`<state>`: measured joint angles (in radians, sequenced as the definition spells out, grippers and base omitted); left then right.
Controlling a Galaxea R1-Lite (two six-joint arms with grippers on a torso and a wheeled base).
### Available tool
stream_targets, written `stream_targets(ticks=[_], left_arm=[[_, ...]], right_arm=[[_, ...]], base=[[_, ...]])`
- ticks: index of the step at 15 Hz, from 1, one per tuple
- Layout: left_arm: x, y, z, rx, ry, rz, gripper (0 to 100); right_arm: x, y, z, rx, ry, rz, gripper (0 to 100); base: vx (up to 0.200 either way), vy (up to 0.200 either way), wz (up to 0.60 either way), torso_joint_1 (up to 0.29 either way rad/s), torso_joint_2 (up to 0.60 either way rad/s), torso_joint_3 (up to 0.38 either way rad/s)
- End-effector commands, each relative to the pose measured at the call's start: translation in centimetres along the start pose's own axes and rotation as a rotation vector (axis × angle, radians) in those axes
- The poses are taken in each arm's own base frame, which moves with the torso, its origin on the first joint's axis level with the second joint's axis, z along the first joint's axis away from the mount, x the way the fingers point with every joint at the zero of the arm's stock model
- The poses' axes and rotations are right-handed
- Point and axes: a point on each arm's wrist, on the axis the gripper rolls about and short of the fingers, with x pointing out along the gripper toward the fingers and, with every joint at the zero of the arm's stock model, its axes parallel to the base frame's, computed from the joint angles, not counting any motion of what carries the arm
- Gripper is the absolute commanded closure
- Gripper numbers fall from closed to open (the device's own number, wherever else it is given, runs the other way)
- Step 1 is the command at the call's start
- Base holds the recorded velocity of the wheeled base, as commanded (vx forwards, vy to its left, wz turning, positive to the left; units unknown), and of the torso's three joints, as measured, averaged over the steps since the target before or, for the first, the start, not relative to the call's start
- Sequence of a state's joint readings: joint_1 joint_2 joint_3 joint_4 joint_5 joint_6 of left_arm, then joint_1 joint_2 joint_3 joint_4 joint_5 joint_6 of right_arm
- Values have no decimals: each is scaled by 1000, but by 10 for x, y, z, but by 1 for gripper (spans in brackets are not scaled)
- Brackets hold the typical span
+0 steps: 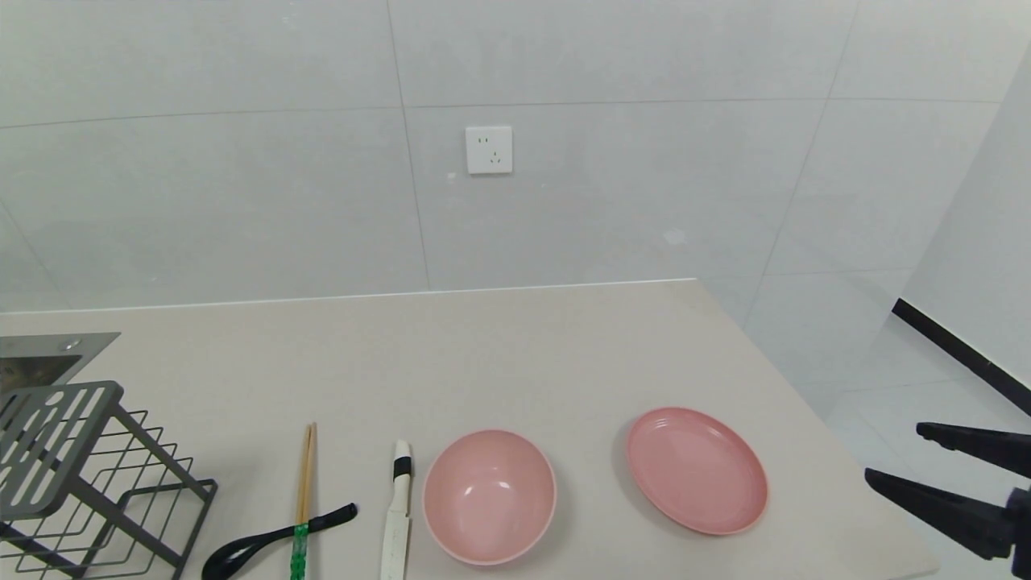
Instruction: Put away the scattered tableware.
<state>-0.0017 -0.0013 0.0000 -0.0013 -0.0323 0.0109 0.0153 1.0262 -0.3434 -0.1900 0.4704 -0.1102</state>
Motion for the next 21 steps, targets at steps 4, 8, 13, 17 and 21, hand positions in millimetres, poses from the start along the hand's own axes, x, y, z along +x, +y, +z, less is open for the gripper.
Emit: stream_targets(ticks=[4,8,13,17,21], left_arm=[[0,0,0,0,1,0,0],[0,0,0,0,1,0,0],[0,0,0,0,1,0,0],[0,0,0,0,1,0,0],[0,0,0,0,1,-1,0]], right_arm=[[42,-18,-7,63,139,26,0],[70,-31,-15,85,189,31,0],[105,-41,-23,83,221,24,0],[143,-43,-40,89,279,-9,0],[172,-55,-59,88,296,-61,0]], base=[[0,0,0,0,0,0],[0,0,0,0,0,0],[0,0,0,0,0,0],[0,0,0,0,0,0],[0,0,0,0,0,0]])
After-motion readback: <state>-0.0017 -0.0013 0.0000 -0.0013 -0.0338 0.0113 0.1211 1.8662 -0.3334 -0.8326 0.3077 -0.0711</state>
